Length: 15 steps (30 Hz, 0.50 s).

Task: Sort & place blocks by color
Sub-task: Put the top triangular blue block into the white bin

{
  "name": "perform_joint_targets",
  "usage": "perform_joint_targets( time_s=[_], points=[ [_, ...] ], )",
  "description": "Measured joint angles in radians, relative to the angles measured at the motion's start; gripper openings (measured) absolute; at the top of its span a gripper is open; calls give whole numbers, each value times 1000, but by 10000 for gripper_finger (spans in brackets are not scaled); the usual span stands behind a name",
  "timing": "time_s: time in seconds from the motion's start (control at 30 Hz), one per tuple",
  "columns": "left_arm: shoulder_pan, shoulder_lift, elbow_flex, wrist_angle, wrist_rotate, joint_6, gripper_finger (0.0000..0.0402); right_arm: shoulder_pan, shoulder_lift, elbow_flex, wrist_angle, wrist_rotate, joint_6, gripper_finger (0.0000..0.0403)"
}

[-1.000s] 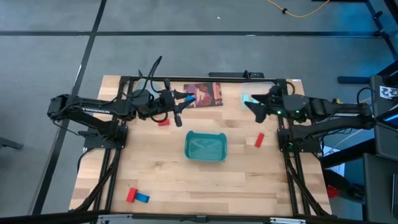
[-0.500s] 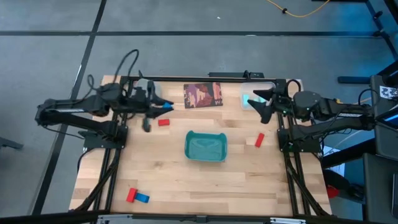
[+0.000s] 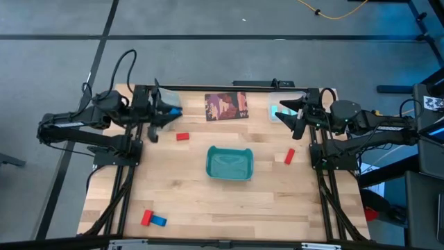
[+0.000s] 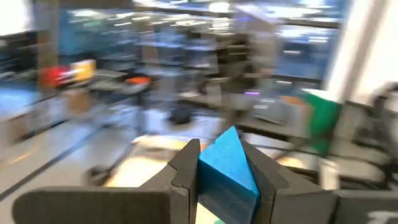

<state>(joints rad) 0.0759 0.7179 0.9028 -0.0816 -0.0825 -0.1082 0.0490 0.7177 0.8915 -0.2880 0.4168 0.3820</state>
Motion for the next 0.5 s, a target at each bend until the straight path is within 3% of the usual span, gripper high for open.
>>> perform_joint_targets(
  time_s=[0.1,0.2,0.3,0.5],
  points=[
    [13,12,0,-30,-174,-41,75,0,0,0,-1,0,0,316],
    [89,48,22,-137,-259,-102,75,0,0,0,-1,0,1,316],
    [221,79,62,-326,-264,-151,76,0,0,0,-2,1,5,316],
    [538,143,67,-658,-137,-205,77,0,4,0,-2,38,6,316]
  ],
)
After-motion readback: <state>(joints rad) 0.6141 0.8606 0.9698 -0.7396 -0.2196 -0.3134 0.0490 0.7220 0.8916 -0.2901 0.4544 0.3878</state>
